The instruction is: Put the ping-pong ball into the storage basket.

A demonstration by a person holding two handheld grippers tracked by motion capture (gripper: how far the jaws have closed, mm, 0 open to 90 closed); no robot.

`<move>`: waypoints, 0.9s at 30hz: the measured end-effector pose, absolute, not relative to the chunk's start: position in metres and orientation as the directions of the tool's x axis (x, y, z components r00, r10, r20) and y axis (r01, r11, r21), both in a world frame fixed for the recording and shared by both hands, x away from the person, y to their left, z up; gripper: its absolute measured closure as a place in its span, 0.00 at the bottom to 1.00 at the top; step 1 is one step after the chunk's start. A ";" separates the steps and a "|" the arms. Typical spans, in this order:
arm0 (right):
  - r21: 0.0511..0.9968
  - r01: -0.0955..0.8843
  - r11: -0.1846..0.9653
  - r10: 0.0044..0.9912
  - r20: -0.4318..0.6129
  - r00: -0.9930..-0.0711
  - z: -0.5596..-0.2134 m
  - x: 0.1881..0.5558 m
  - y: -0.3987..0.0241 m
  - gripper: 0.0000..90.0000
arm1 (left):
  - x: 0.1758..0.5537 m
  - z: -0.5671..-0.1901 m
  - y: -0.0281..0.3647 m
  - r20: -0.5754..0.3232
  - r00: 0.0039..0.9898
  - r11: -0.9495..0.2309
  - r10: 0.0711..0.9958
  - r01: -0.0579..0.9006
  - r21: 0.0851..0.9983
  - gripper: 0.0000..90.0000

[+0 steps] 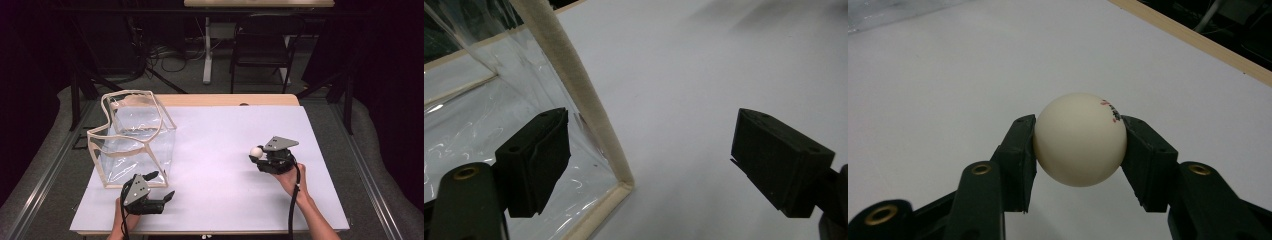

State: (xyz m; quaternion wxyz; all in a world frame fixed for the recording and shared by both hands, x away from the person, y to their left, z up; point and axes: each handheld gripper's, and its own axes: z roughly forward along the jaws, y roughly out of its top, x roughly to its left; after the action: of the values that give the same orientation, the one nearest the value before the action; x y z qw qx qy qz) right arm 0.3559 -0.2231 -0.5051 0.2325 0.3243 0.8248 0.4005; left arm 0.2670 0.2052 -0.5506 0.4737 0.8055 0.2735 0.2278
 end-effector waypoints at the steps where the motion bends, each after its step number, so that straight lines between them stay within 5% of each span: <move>1: 0.813 0.346 0.468 0.722 -0.125 -0.681 -0.504 0.356 -0.222 0.56 | 0.267 -0.550 0.205 0.109 0.746 -0.402 0.657 0.225 0.887 0.18; 27: 0.835 0.308 0.456 0.708 -0.131 -0.694 -0.490 0.365 -0.209 0.56 | 0.267 -0.551 0.205 0.108 0.747 -0.401 0.656 0.223 0.889 0.18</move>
State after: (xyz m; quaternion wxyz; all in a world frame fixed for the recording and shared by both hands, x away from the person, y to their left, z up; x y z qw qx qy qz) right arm 0.3652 -0.2087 -0.4900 0.2387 0.3100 0.8191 0.4195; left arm 0.2669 0.2049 -0.5506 0.4746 0.8052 0.2728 0.2279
